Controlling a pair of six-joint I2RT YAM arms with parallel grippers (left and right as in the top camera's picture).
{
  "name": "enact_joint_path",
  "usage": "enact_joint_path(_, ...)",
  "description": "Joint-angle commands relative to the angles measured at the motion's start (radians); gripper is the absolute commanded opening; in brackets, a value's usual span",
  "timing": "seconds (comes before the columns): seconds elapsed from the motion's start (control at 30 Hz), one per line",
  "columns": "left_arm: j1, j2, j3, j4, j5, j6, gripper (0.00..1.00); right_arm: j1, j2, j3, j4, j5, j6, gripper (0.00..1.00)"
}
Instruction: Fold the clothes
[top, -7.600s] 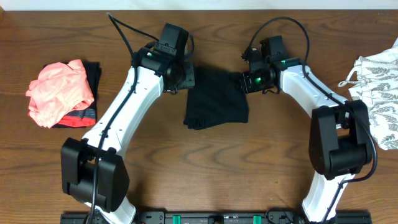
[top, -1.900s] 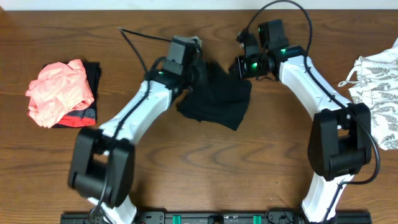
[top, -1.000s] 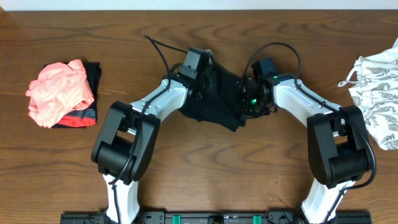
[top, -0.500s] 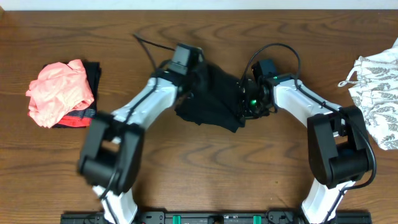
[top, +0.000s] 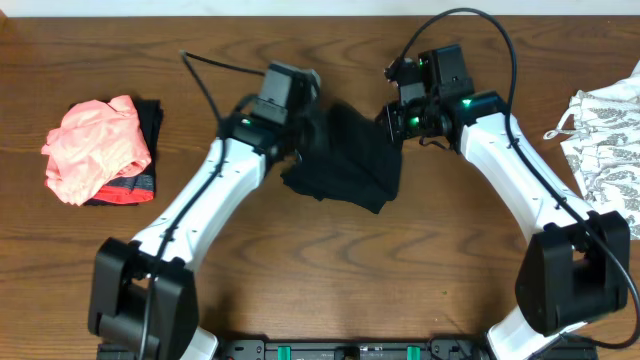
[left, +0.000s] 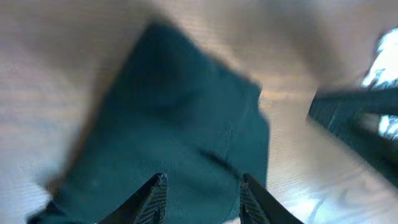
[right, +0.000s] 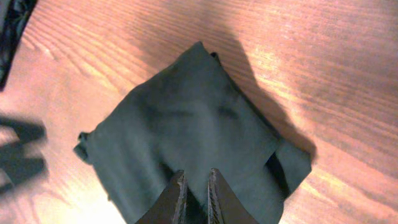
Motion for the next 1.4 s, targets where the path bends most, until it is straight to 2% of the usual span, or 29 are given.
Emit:
enact_joint_path(0.0,-0.028,0.031,-0.025,-0.025,-0.006,0.006,0.39,0.012,0.063,-0.007,0.022,0.011,-0.012,0.12)
enact_joint_path(0.2,-0.057,0.088,-0.04,-0.016,-0.011,0.006,0.39,0.017,0.158,-0.007,0.092,-0.043,0.011,0.05)
enact_joint_path(0.37,-0.065,0.164,-0.04,0.014,-0.013,0.005,0.39,0.017,0.219,-0.007,0.137,-0.14,0.025,0.06)
enact_joint_path(0.53,-0.072,0.244,-0.04,0.059,-0.012,-0.014,0.39,0.023,0.261,-0.007,0.141,-0.145,0.032,0.06)
enact_joint_path(0.63,-0.083,0.278,-0.04,0.029,0.003,-0.022,0.39,0.023,0.283,-0.007,0.14,-0.132,0.032,0.06)
enact_joint_path(0.83,-0.103,0.321,-0.041,-0.134,0.002,-0.042,0.39,0.017,0.37,-0.007,0.129,-0.108,0.048,0.05)
enact_joint_path(1.03,-0.081,0.32,-0.041,-0.199,-0.032,-0.027,0.39,0.01,0.406,-0.007,0.116,-0.108,0.059,0.04)
enact_joint_path(1.23,-0.012,0.301,-0.031,-0.184,-0.039,-0.019,0.39,0.008,0.392,-0.006,0.098,-0.159,0.058,0.02)
enact_joint_path(1.37,0.038,0.245,-0.001,-0.181,-0.026,0.026,0.39,0.007,0.32,-0.006,0.079,-0.157,0.037,0.03)
